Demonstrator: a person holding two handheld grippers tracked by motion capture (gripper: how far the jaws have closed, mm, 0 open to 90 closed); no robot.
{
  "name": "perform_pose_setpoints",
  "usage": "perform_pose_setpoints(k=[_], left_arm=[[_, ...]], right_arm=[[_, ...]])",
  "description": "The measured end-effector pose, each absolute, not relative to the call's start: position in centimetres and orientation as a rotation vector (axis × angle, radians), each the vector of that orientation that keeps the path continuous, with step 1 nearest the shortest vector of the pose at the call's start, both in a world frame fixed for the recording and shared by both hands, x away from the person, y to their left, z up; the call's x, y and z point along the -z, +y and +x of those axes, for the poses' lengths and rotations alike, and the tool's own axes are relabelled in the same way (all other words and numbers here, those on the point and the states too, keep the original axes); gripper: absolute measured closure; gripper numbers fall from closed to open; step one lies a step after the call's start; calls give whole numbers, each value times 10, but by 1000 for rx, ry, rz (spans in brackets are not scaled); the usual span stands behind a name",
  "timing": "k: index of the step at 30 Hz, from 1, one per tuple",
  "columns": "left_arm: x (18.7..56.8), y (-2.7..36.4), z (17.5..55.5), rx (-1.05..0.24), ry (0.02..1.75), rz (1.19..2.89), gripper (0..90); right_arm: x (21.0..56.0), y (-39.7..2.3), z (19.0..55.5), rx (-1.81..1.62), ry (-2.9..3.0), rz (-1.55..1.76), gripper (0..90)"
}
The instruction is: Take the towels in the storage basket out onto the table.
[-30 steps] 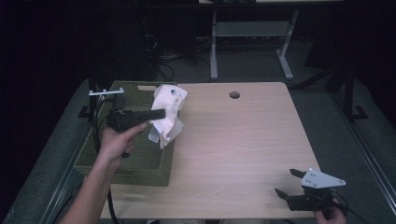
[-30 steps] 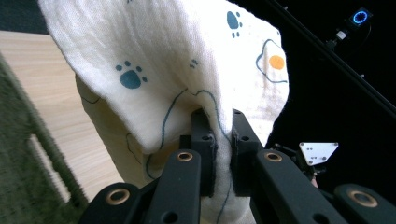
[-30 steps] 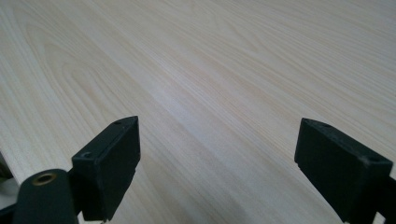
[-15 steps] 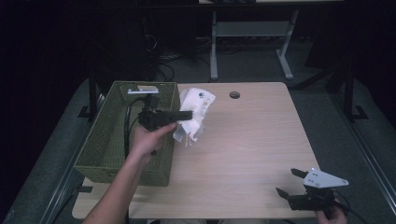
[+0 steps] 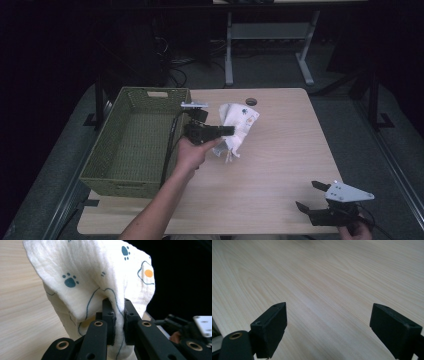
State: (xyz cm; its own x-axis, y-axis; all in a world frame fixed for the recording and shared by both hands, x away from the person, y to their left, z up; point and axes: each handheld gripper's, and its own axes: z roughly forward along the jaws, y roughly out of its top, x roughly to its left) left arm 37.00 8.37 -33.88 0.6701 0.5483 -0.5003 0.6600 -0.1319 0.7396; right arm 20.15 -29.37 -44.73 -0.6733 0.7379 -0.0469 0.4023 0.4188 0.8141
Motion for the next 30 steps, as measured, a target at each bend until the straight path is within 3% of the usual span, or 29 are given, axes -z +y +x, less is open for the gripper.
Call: perform_pose_setpoints(k=[13,25,30], left_arm=[[395,40,379,145,1035,1898,832],[447,2,385,-21,1102,2129,837],[451,-5,384,-70,1113,2135,802]], right_arm=[[447,-292,201,-1145,2284,966,140],[446,-292,200,-1149,2280,966,140],[446,-293,200,-1151,2281,963,140]])
